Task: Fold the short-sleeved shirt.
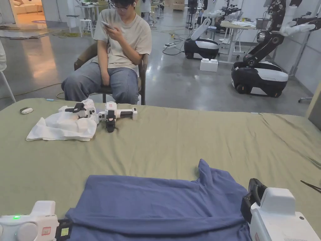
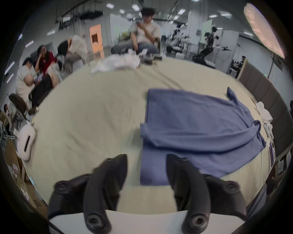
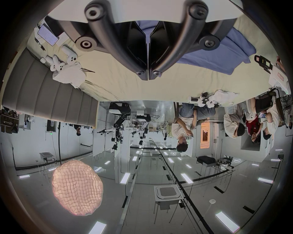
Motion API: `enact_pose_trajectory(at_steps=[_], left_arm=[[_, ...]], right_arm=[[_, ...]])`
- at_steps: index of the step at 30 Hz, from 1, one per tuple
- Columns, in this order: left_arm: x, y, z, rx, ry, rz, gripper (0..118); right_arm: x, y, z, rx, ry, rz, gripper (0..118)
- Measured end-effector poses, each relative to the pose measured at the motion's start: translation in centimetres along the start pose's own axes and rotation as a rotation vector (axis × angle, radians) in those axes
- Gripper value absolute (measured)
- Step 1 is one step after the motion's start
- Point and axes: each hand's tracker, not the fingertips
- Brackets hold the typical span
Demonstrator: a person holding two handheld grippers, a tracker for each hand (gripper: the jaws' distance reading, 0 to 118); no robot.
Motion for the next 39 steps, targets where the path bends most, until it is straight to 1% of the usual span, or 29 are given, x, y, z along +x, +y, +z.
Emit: enact_pose_trajectory(at_steps=[1, 3, 7, 9, 10, 11, 13, 15, 16, 17, 19, 20, 21, 22, 23, 24, 25, 26, 29, 32, 35, 36, 39], left_arm=[[-0.1, 0.0, -0.7, -0.036, -0.005, 0.008, 74], [-0.2, -0.3, -2.1, -0.085, 0.010, 0.017, 74], [1.2, -1.4, -3.6, -0.182, 0.036, -0.027, 74], [1.3, -1.5, -4.5, -0.117, 0.074, -0.047, 73], [1.7, -1.5, -4.8, -0.119, 0.090, -0.063, 71], [2.1, -1.4, -5.0, -0.119, 0.085, -0.058, 66], [1.5, -2.0, -6.0, -0.114, 0.075, -0.055, 49], [2.0, -1.7, -6.5, -0.113, 0.058, -0.083, 26], [2.3, -1.9, -6.2, -0.109, 0.049, -0.105, 16], [2.6, -2.2, -5.8, -0.108, 0.040, -0.121, 3], [2.5, -2.3, -6.0, -0.105, 0.034, -0.115, 2], [2.6, -2.7, -5.1, -0.091, 0.040, -0.115, 2], [2.5, -2.8, -4.8, -0.084, 0.037, -0.118, 2], [2.5, -3.0, -4.6, -0.074, 0.044, -0.128, 1], [2.5, -3.1, -4.3, -0.058, 0.055, -0.149, 1], [2.5, -3.2, -3.5, -0.045, 0.054, -0.153, 1], [2.3, -3.3, -3.2, -0.037, 0.052, -0.146, 1], [2.2, -3.3, -2.9, -0.024, 0.049, -0.132, 1], [2.9, -3.8, -0.4, 0.018, 0.042, -0.104, 1], [3.1, -3.9, 0.6, 0.027, 0.031, -0.078, 1], [3.7, -4.4, 1.1, 0.029, 0.032, -0.090, 1], [3.5, -4.0, 1.1, 0.024, 0.031, -0.090, 1], [3.9, -4.4, 1.4, 0.026, 0.027, -0.084, 1]], right_arm=[[0.1, -0.2, 0.0, -0.009, -0.002, 0.000, 0], [0.3, -0.7, 0.0, -0.026, -0.008, 0.002, 0], [0.8, -1.6, 0.1, -0.059, -0.016, -0.003, 0], [1.0, -2.0, 0.2, -0.072, -0.018, -0.005, 0], [1.2, -2.2, 0.1, -0.081, -0.022, -0.006, 0], [1.3, -2.4, 0.1, -0.089, -0.027, -0.008, 0], [1.9, -2.8, 0.0, -0.106, -0.028, -0.023, 0], [2.6, -3.2, -0.3, -0.133, -0.043, -0.039, 0], [3.1, -3.5, -0.4, -0.146, -0.047, -0.051, 0], [3.8, -3.7, -0.6, -0.168, -0.051, -0.067, 0], [5.4, -4.1, -1.0, -0.218, -0.049, -0.100, 1], [6.3, -4.4, -1.3, -0.239, -0.046, -0.113, 4], [7.2, -4.7, -1.7, -0.285, -0.047, -0.105, 12], [8.0, -5.0, -2.2, -0.335, -0.048, -0.094, 24], [8.6, -5.5, -2.8, -0.391, -0.042, -0.083, 42], [9.5, -6.2, -3.7, -0.463, -0.018, -0.066, 52], [10.0, -6.8, -4.3, -0.505, -0.008, -0.071, 59], [10.4, -7.6, -5.0, -0.554, -0.011, -0.061, 61], [11.0, -10.2, -7.2, -0.669, 0.008, -0.053, 61], [10.7, -12.6, -9.1, -0.800, 0.037, -0.067, 61], [10.3, -15.1, -10.5, -0.875, 0.057, -0.078, 61], [10.1, -15.8, -10.7, -0.891, 0.039, -0.071, 57], [9.9, -15.8, -10.1, -0.841, 0.040, -0.073, 31]])
